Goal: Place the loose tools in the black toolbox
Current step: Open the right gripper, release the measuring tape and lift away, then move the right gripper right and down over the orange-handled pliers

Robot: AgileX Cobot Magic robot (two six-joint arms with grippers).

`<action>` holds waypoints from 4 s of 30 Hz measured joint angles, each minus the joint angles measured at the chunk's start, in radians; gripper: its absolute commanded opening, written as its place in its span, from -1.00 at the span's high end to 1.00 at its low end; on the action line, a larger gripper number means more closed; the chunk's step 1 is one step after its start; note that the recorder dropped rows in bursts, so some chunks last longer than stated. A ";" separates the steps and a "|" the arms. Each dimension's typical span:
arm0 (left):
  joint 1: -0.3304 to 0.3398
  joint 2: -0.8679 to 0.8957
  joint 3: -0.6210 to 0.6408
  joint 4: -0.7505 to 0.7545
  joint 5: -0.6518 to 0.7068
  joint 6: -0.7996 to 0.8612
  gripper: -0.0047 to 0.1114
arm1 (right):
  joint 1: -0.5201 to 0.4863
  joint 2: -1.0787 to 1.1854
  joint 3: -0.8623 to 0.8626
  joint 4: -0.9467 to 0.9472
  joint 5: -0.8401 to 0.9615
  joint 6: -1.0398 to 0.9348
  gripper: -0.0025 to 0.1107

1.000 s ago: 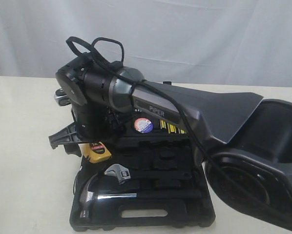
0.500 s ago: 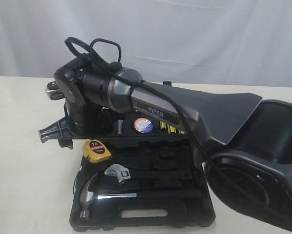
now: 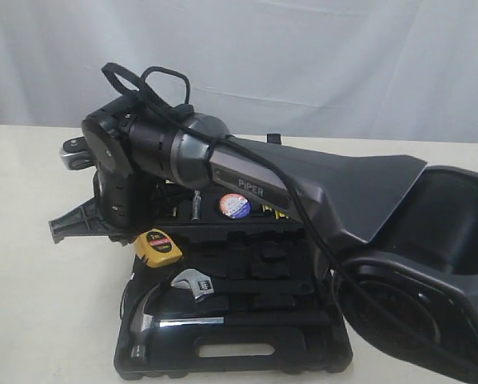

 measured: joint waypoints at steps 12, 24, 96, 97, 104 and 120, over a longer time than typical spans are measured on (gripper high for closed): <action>0.000 0.000 0.000 0.000 0.000 0.000 0.92 | -0.020 0.042 0.000 0.023 -0.015 -0.016 0.96; 0.000 0.000 0.000 0.000 0.000 0.000 0.92 | -0.032 0.060 0.004 0.021 -0.101 0.009 0.96; 0.000 0.000 0.000 0.000 0.000 0.000 0.92 | -0.481 -0.831 0.592 -0.149 0.143 -0.134 0.96; 0.000 0.000 0.000 0.000 0.000 0.000 0.92 | -0.514 -0.829 0.629 -0.116 0.115 -0.155 0.96; 0.000 0.000 0.000 0.000 0.000 0.000 0.92 | -0.622 -0.738 0.803 -0.052 -0.059 -0.237 0.96; 0.000 0.000 0.000 0.000 0.000 0.000 0.92 | -0.624 -0.526 0.808 -0.040 -0.206 -0.335 0.38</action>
